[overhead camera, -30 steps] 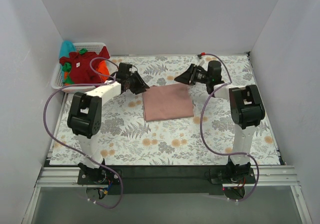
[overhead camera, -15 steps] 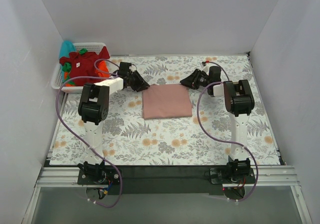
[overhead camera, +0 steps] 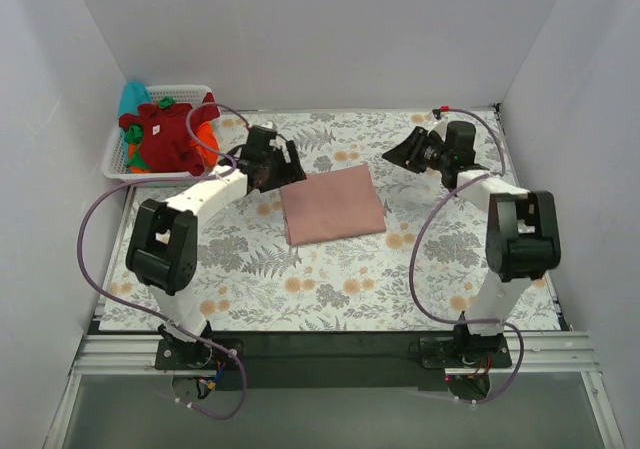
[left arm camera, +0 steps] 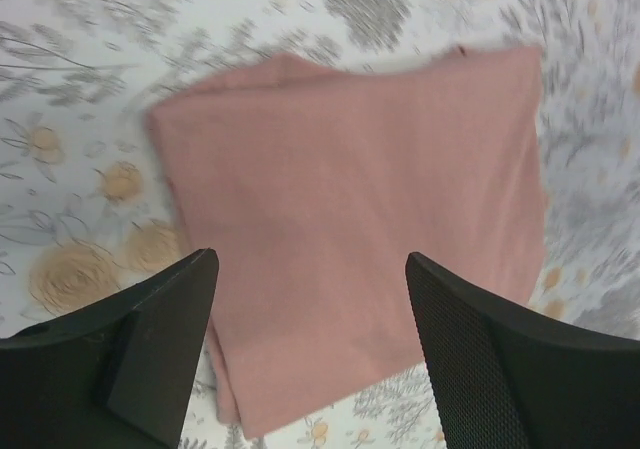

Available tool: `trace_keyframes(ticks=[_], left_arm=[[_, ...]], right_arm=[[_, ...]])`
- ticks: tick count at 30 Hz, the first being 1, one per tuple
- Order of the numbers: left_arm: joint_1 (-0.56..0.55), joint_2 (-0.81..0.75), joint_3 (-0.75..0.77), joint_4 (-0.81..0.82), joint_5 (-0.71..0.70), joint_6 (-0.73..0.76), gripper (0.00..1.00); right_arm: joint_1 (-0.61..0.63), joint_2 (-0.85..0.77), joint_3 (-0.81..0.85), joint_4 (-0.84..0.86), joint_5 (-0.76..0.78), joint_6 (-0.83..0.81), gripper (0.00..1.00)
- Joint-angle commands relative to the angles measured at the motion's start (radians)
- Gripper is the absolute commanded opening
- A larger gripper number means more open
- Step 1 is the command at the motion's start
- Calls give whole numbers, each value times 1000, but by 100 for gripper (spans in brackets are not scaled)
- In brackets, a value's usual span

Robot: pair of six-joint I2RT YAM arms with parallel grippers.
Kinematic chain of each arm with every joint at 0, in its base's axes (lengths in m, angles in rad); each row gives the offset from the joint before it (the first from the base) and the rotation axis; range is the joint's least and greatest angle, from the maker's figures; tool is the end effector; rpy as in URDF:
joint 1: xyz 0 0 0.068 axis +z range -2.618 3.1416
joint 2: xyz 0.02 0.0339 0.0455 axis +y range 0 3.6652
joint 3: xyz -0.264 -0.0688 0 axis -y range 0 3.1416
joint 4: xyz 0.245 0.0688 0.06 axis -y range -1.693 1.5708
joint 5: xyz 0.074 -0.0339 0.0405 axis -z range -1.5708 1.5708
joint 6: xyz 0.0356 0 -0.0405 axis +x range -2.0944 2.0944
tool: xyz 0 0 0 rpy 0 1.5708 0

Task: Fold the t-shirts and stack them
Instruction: Fold the tshirt, then neatly place the folded tshirt to the corner

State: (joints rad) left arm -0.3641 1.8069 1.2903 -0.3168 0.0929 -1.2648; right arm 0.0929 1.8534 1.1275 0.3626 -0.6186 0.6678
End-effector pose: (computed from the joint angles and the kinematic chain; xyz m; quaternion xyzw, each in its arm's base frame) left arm 0.3707 -0.1448 0.2203 -0.3905 0.8462 -0.2916 0.2156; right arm 0.4093 0.0589 0.2127 0.0566 0.8010 0.4334 0.4091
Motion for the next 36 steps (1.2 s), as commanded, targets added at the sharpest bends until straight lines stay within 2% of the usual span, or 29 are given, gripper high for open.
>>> trace_keyframes(ticks=[1, 5, 8, 10, 14, 20, 26, 28, 30, 34, 35, 36], left_arm=[[-186, -109, -64, -93, -241, 197, 75], [-347, -135, -85, -93, -338, 271, 73], [-464, -92, -57, -79, -400, 358, 70], [-524, -37, -39, -53, -385, 398, 65], [-590, 72, 27, -15, -378, 481, 56], [-647, 213, 87, 33, -444, 559, 52], [-661, 264, 81, 110, -574, 627, 49], [-661, 272, 81, 123, -601, 636, 45], [-662, 276, 73, 140, -619, 642, 40], [-662, 259, 58, 173, -633, 650, 10], [-661, 252, 50, 179, -628, 648, 0], [-662, 243, 47, 188, -622, 645, 0]], right_arm=[[2, -169, -113, -239, 144, -158, 50], [1, -342, -227, -408, 249, -224, 64], [-2, -453, -294, -517, 306, -260, 73], [-12, -516, -337, -554, 303, -264, 77], [-33, -588, -411, -556, 250, -234, 79], [-39, -599, -460, -554, 188, -209, 78], [-41, -571, -491, -505, 134, -194, 78], [-41, -562, -503, -461, 99, -169, 78], [-41, -545, -531, -416, 63, -133, 77], [-41, -502, -571, -289, 19, -50, 77], [-41, -487, -581, -230, 16, -10, 77], [-41, -478, -590, -202, 20, 5, 77]])
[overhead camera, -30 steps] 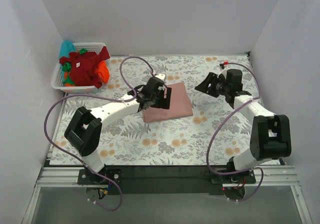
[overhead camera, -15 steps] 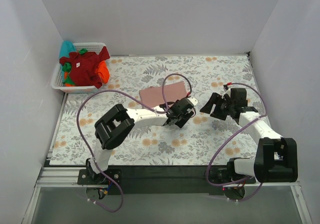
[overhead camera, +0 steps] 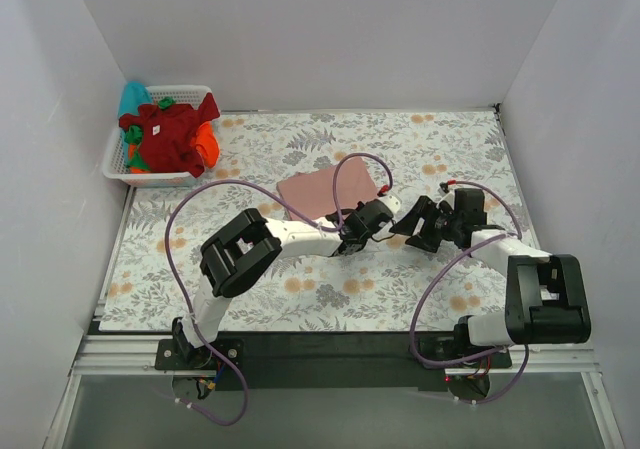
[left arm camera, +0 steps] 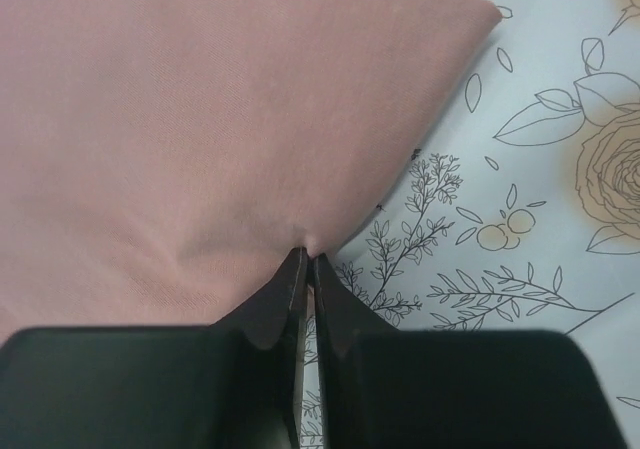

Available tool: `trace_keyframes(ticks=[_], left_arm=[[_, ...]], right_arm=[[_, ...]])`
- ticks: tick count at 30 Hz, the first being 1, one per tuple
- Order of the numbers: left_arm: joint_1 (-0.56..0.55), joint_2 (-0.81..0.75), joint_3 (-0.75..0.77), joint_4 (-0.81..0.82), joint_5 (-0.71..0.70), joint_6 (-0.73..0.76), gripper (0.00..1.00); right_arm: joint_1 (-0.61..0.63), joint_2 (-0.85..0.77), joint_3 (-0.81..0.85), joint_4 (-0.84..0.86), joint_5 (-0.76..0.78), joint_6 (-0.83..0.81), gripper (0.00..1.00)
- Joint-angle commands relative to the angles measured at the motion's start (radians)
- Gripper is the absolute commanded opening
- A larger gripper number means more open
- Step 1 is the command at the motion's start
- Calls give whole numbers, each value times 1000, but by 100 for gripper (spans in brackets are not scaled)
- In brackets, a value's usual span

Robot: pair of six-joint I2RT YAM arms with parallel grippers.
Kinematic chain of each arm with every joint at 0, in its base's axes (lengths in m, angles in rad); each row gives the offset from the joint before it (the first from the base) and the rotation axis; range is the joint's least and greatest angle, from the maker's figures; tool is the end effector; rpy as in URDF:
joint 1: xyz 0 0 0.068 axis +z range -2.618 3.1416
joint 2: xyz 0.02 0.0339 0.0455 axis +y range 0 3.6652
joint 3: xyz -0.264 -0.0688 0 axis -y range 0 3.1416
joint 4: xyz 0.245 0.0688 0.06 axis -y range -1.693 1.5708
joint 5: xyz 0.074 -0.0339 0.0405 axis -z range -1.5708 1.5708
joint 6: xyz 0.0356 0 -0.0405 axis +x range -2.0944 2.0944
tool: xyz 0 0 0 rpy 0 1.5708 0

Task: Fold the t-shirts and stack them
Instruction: Neatly place the folded tshirt to the corner

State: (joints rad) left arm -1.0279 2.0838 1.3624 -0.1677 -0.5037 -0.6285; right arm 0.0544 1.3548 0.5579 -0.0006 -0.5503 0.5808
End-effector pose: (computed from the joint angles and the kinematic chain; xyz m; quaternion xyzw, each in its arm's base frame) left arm 0.2417 -0.3674 0.1451 0.0994 0.9111 -0.0797 0.3919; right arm 0.2491 0.0322 0.1634 0.1330 0.8873 0.3524 0.2662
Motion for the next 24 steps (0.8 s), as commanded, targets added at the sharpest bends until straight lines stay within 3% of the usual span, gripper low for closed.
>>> trace_keyframes(ticks=[1, 12, 24], left_arm=[[2, -56, -29, 43, -18, 6, 0], [2, -139, -69, 57, 42, -42, 0], [2, -186, -80, 56, 74, -83, 0]], right_arm=[[-1, 30, -35, 186, -49, 114, 77], [70, 167, -105, 531, 78, 393, 84], [235, 374, 42, 591, 270, 550, 82]])
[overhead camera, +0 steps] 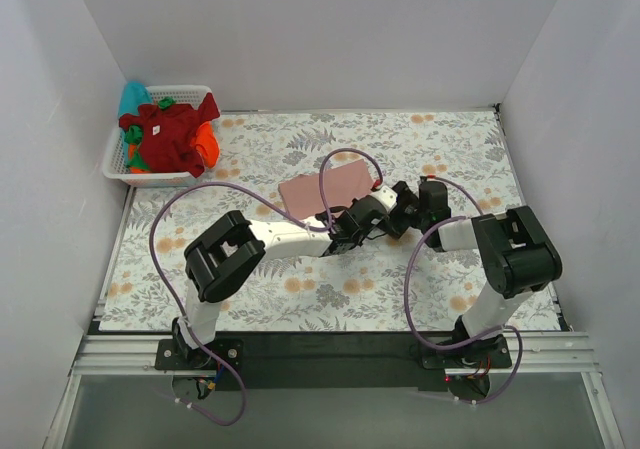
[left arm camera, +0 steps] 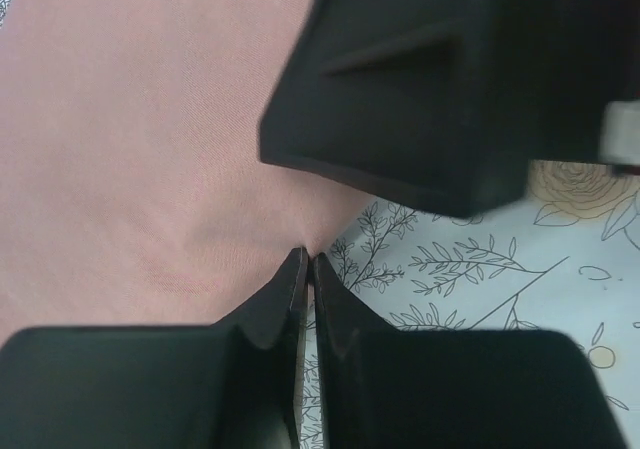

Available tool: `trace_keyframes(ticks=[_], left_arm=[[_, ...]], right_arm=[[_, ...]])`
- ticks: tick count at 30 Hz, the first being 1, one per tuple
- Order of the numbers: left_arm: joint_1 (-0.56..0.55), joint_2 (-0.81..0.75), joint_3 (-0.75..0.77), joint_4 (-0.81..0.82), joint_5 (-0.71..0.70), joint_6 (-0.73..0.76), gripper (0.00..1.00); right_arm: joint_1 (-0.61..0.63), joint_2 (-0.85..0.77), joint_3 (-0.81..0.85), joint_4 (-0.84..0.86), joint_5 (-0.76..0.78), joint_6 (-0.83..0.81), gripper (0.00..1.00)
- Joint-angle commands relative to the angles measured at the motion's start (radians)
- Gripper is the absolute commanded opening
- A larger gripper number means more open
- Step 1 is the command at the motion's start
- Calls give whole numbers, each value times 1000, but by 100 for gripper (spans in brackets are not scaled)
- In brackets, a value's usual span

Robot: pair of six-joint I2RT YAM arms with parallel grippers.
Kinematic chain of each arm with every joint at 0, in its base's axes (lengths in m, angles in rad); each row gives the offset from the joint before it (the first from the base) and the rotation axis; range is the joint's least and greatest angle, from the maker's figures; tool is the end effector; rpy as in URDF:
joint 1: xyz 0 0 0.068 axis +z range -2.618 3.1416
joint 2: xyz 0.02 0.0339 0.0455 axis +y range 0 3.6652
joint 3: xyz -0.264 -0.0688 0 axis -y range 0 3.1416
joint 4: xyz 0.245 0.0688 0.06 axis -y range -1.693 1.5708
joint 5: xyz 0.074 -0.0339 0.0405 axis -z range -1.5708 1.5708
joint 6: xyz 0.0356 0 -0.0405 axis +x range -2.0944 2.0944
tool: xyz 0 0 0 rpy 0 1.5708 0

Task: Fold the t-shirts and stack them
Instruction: Neatly place the folded tshirt to the corner

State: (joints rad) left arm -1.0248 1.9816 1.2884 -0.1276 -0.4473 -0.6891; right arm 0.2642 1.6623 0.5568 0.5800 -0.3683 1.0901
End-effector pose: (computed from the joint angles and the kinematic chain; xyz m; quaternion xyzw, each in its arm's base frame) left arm 0.2336 -0.3548 0.1675 0.0715 0.9082 -0.1348 0.3898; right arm 0.2866 0.0908 0.1306 0.2581 0.8169 0.4311 0.2830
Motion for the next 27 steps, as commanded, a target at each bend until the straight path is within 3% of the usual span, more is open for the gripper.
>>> trace_keyframes(ticks=[1, 3, 6, 7, 8, 9, 10, 13, 16, 22, 27], left_arm=[[-1, -86, -8, 17, 21, -26, 0], [-1, -87, -14, 17, 30, -33, 0], [-1, -90, -24, 16, 33, -46, 4], [-1, -92, -24, 11, 30, -50, 8], [-1, -95, -23, 5, 25, -61, 13], [0, -104, -21, -9, 9, -72, 27], [-1, -112, -21, -15, 2, -98, 34], [11, -147, -15, -49, -5, -151, 59], [43, -200, -20, -90, -8, -197, 71], [234, -369, -101, -213, 36, -397, 76], [413, -478, -245, -337, -18, -533, 77]], right_arm=[[32, 82, 73, 14, 89, 42, 78], [43, 129, 100, 20, 88, 44, 73], [46, 171, 130, 38, 89, 45, 55], [46, 177, 133, 40, 89, 44, 38], [44, 185, 143, 44, 92, 33, 28], [46, 188, 147, 46, 92, 24, 20], [44, 192, 152, 46, 92, 14, 4], [33, 194, 175, 47, 100, -16, 1], [0, 198, 207, 49, 108, -56, 1], [-155, 260, 325, 47, 69, -131, 1], [-322, 356, 472, 41, -15, -268, 1]])
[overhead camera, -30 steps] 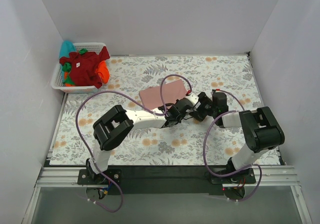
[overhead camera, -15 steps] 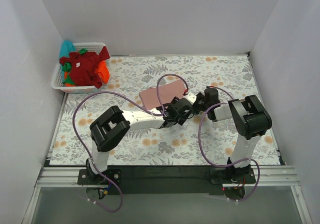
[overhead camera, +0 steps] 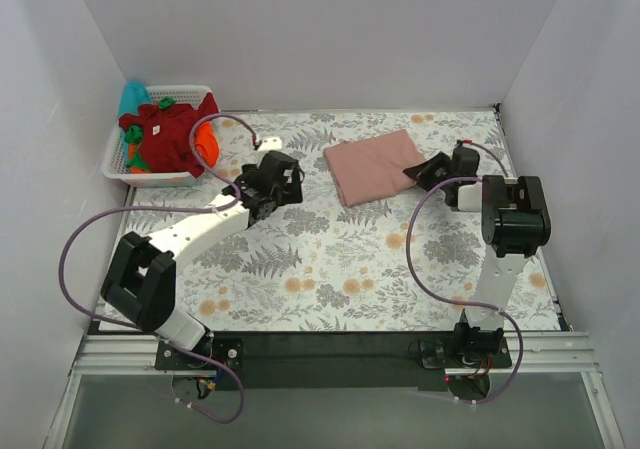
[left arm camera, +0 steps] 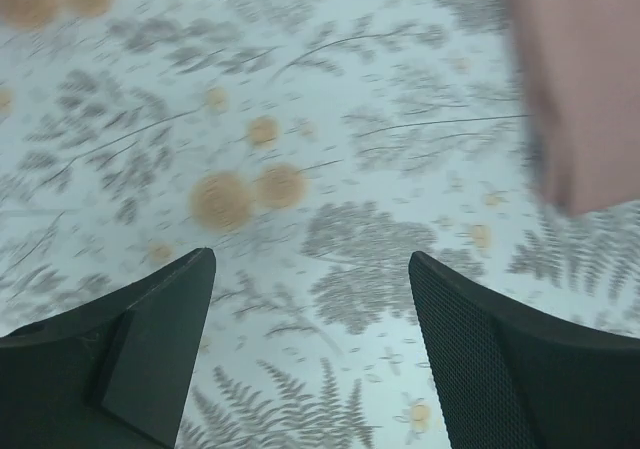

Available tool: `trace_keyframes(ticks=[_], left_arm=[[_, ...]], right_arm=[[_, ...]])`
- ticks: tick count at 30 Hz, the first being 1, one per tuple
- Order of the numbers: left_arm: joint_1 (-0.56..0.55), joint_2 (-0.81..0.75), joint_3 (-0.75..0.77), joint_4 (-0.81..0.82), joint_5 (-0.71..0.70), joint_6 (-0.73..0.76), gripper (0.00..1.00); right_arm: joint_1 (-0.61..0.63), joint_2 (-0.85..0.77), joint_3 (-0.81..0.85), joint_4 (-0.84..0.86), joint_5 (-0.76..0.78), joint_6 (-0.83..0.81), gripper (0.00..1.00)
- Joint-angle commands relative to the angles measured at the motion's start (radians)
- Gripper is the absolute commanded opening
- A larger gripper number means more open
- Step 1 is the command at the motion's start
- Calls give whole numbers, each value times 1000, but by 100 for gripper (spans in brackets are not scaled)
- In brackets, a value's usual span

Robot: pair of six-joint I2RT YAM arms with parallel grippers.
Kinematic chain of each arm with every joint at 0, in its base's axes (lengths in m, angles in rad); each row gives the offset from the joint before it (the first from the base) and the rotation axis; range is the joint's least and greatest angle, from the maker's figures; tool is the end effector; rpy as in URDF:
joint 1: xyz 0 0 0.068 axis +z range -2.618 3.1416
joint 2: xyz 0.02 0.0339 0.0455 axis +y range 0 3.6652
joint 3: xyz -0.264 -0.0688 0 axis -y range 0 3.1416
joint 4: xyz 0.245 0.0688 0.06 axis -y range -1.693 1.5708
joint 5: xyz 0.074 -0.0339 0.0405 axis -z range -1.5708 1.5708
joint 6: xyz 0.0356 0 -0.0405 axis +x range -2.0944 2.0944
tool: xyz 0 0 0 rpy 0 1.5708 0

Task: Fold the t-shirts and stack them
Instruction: Neatly place the folded tshirt to the corner

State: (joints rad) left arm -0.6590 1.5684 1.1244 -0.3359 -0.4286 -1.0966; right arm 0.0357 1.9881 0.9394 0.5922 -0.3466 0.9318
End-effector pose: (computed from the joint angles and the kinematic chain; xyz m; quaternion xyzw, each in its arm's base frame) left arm 0.2795 -0.1977 0.2516 -0.2757 0.8624 -0.1642 0.3914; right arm 0.3970 0.0263 0.1250 0.2800 0.7930 0.3718 0.3930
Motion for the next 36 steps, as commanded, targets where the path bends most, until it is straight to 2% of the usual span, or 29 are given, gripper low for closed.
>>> trace_keyframes(ticks=[1, 3, 7, 19, 20, 23, 24, 26, 27, 30, 32, 33, 36], left_arm=[[61, -86, -107, -129, -32, -132, 78], [88, -155, -202, -89, -41, -137, 78], [108, -218, -288, -35, -88, -140, 78], [110, -188, -287, -9, -101, -134, 78], [111, -183, -284, -9, -95, -134, 78], [110, -180, -285, -5, -81, -132, 78], [110, -182, -284, -3, -78, -131, 78], [110, -189, -284, -2, -75, -131, 78], [110, -192, -285, 0, -73, -131, 78], [110, -209, -287, 5, -67, -129, 78], [111, -218, -291, 8, -64, -129, 78], [110, -226, -291, 12, -55, -128, 78], [110, -234, -295, 23, -32, -114, 78]], right_arm=[[-115, 47, 142, 26, -49, -134, 1], [-176, 115, 211, 8, -83, -152, 1], [-255, 230, 383, -49, -127, -185, 1], [-385, 356, 573, -84, -40, -212, 2], [-388, 362, 578, -89, -37, -209, 5], [-390, 335, 550, -91, -16, -205, 22], [-388, 318, 529, -89, 15, -203, 32], [-384, 252, 446, -88, 55, -206, 41], [-382, 227, 418, -88, 96, -208, 50], [-373, 143, 317, -89, 153, -218, 59], [-370, 78, 251, -92, 170, -225, 62], [-369, 57, 233, -100, 179, -229, 69], [-356, -23, 185, -170, 199, -266, 71]])
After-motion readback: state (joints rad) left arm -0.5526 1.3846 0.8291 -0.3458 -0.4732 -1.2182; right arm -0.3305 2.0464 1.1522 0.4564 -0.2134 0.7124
